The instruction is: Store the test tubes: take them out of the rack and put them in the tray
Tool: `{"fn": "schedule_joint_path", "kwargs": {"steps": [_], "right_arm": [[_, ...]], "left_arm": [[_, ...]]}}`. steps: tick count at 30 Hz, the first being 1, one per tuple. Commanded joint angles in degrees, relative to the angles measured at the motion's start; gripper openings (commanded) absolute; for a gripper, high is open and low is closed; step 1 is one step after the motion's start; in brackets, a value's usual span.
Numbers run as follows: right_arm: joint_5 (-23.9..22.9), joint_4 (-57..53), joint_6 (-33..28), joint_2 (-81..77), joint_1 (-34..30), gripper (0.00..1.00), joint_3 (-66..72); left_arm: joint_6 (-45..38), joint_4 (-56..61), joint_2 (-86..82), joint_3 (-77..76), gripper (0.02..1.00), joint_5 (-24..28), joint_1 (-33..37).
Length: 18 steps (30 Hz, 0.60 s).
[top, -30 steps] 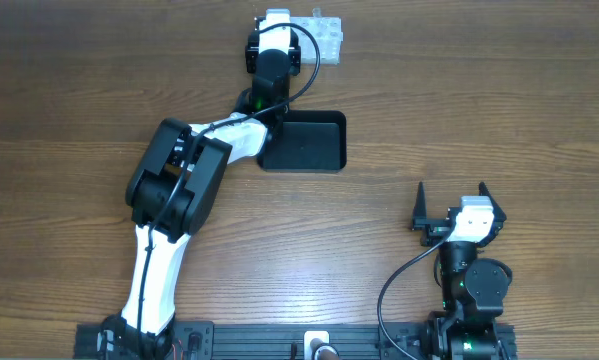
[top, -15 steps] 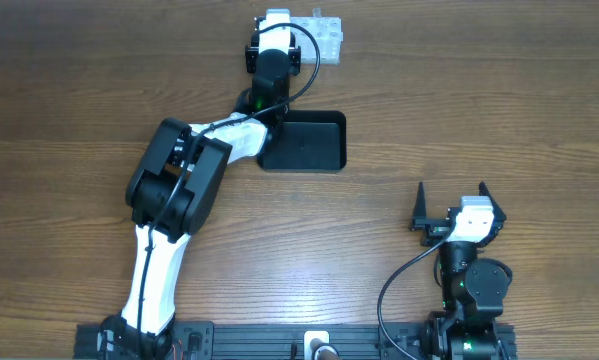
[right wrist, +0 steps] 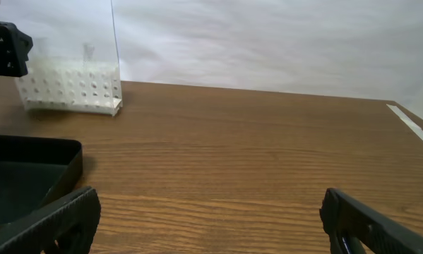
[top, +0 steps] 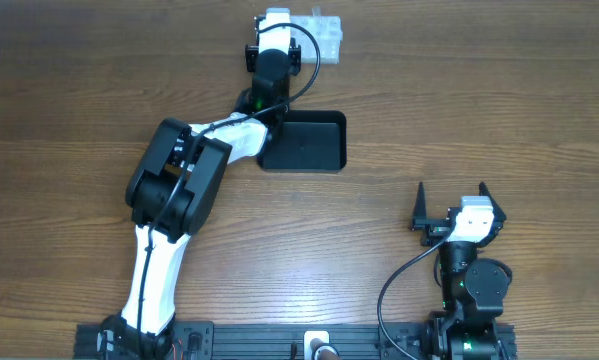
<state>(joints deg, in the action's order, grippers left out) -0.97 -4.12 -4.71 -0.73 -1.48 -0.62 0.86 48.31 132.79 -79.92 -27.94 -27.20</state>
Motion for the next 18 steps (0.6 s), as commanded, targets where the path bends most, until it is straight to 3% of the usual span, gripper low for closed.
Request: {"fn": "schedule_joint_path", "kwargs": {"steps": [1,10,11,13,16,18], "right_arm": [[0.09,-0.15,-0.09,0.39,-0.2,0.991,0.33],[0.09,-0.15,-0.09,0.39,-0.2,0.991,0.33],[0.09,-0.15,-0.09,0.39,-0.2,0.991,0.33],[0.09,-0.15,-0.09,0.39,-0.2,0.991,0.33],[0.09,-0.15,-0.09,0.39,-0.2,0.991,0.33],[0.09,-0.15,-0.09,0.39,-0.2,0.991,0.33]], "left_arm": [[-0.22,0.26,1.03,-0.74,0.141,-0.46,0.46],[-0.22,0.37,0.92,-0.74,0.148,-0.46,0.46],[-0.22,0.37,0.92,-0.74,0.224,-0.46,0.46],[-0.22,0.37,0.92,-0.74,0.494,-0.46,0.46],[-0.22,0.37,0.92,-0.74,0.623,-0.46,0.46],[-0.22,0.37,0.92,-0.74,0.623,-0.46,0.46]]}}
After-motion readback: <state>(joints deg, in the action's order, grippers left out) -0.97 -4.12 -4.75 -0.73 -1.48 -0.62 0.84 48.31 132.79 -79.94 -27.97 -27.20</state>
